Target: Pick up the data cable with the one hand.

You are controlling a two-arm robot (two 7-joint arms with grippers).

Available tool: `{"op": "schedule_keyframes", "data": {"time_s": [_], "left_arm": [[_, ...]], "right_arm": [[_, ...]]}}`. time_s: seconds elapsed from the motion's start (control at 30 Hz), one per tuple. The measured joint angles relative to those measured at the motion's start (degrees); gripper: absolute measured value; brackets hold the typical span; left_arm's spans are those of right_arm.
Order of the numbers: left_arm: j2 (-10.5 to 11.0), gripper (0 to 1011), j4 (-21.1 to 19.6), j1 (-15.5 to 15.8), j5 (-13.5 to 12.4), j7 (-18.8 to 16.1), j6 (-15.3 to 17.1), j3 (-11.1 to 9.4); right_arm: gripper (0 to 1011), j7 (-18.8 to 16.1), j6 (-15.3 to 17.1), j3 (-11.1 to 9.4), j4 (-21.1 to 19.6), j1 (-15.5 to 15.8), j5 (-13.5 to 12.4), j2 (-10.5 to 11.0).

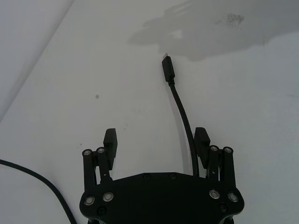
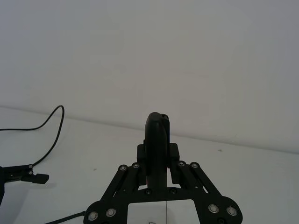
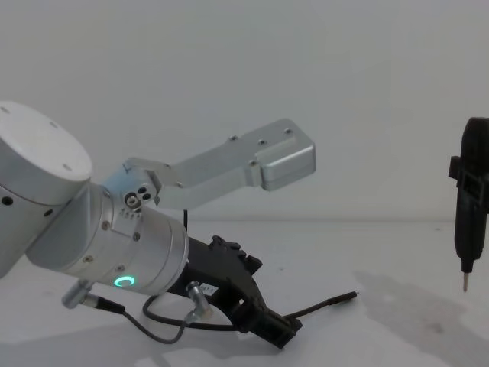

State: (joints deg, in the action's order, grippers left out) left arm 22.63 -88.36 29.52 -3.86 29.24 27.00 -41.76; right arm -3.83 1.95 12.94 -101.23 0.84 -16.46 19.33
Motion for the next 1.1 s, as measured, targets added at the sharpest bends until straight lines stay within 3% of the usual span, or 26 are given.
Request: {"op": "schedule_keyframes", "data": {"time_s": [0.13,0.37,0.77,0.83,1.1], "left_arm": [[-0.2,1001,0.2,0.0,-0.1,0.0,0.2,0.1],[-0.6,880,0.4,0.0,-0.3,0.0,0.5,0.2],[-0.7,547,0.6,0.0,-0.5,0.0,0.8,0.2],[-0.8,442,0.7,0.0,-0.5,0.0,0.8,0.3],[-0.8,207,0.7,0.0,-0.6,0.0,0.9,0.3]], "right_arm": [[268,0.0,0.0,0.0,0.0,0.0,0.0,0.0],[268,0.0,0.0,0.0,0.0,0.0,0.0,0.0],[268,0.0,0.0,0.0,0.0,0.0,0.0,0.0],[268,0.0,0.0,0.0,0.0,0.0,0.0,0.0],[268,0.0,0.0,0.0,0.0,0.0,0.0,0.0]]}}
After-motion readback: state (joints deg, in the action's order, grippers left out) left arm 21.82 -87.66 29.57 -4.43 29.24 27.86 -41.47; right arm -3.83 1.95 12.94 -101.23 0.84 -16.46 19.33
